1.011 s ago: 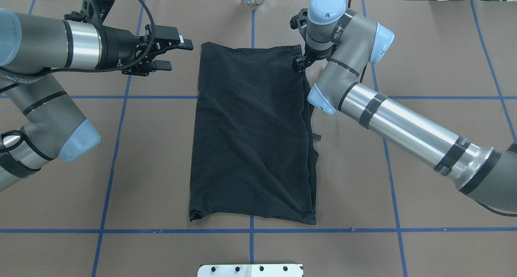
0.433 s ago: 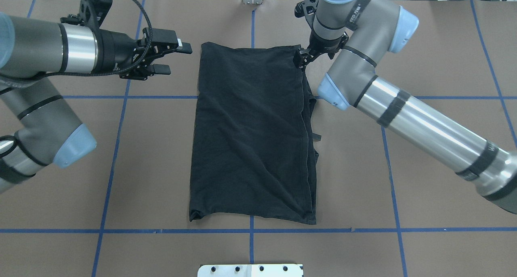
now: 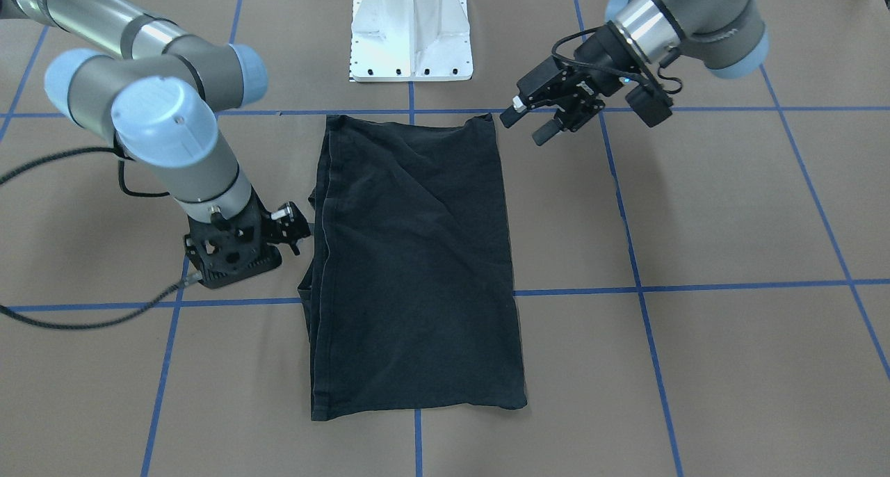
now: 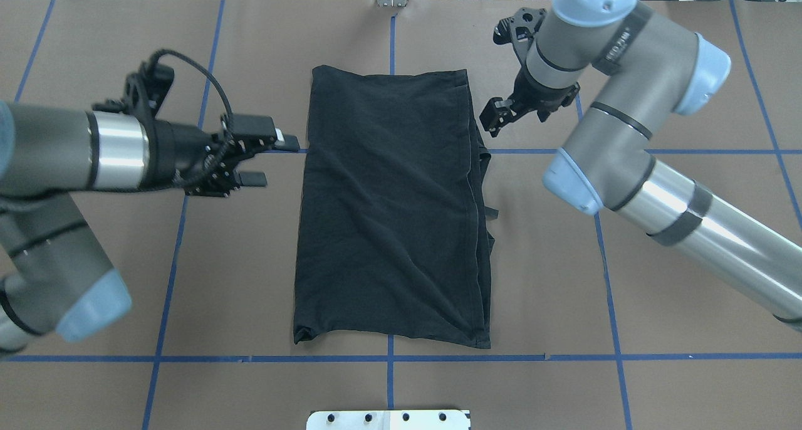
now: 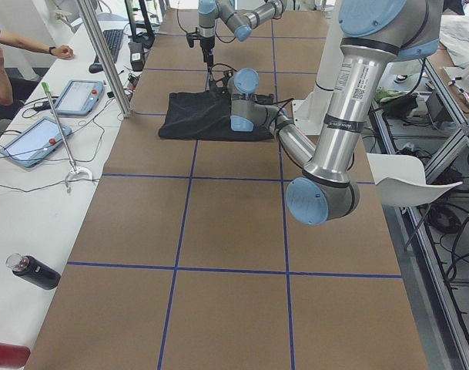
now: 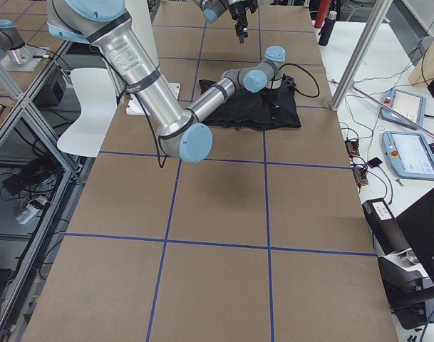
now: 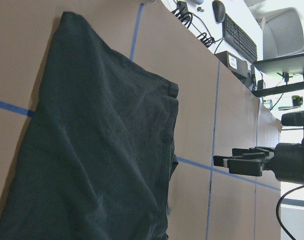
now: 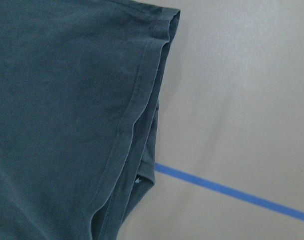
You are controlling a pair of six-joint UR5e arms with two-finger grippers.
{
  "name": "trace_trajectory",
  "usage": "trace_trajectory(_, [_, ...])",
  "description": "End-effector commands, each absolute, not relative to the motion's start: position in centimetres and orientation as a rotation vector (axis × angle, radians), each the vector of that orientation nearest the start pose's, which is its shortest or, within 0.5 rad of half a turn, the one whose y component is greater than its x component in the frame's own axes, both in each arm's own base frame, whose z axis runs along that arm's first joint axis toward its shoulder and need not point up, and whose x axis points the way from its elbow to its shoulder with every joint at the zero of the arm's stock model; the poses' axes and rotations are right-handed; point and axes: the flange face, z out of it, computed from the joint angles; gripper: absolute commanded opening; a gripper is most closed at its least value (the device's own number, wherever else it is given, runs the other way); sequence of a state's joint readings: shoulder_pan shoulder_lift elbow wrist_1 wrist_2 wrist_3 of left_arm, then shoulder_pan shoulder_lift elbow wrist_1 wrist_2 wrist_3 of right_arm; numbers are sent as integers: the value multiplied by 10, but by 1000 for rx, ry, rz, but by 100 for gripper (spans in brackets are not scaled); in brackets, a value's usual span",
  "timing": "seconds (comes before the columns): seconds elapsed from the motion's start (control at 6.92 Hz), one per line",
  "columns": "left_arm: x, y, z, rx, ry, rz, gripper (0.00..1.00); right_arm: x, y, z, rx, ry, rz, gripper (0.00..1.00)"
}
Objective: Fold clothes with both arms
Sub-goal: 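Raise the right gripper off the far corner while the left arm swings in, then move left gripper to near corner while right gripper moves to side edge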
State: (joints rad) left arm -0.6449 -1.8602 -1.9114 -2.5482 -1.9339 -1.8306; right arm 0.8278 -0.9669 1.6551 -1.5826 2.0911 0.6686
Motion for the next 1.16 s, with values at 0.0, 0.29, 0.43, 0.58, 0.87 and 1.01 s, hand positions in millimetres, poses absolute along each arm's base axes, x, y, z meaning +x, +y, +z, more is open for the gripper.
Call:
trace_trajectory(0.0, [439, -319, 257, -77, 1609, -476, 100, -381, -504, 260, 73, -905, -109, 100])
trace_trajectory(0.29, [458, -270, 311, -121, 1706, -494, 100, -384, -460, 272, 63, -1008, -50, 100])
trace_trajectory(0.43, [471, -259, 324, -137, 1678, -488, 100, -389, -440, 291, 55, -1086, -9, 100])
trace_trajectory(0.58, [483, -256, 346, -136, 1629, -493, 100, -389, -426, 307, 57, -1133, 5, 100])
trace_trajectory(0.87, [493, -259, 372, -120, 1582, -495, 100, -396, -417, 298, 22, -1154, 40, 100])
trace_trajectory(1.01, [495, -258, 374, -122, 1577, -493, 100, -399, -414, 297, 16, -1155, 39, 100])
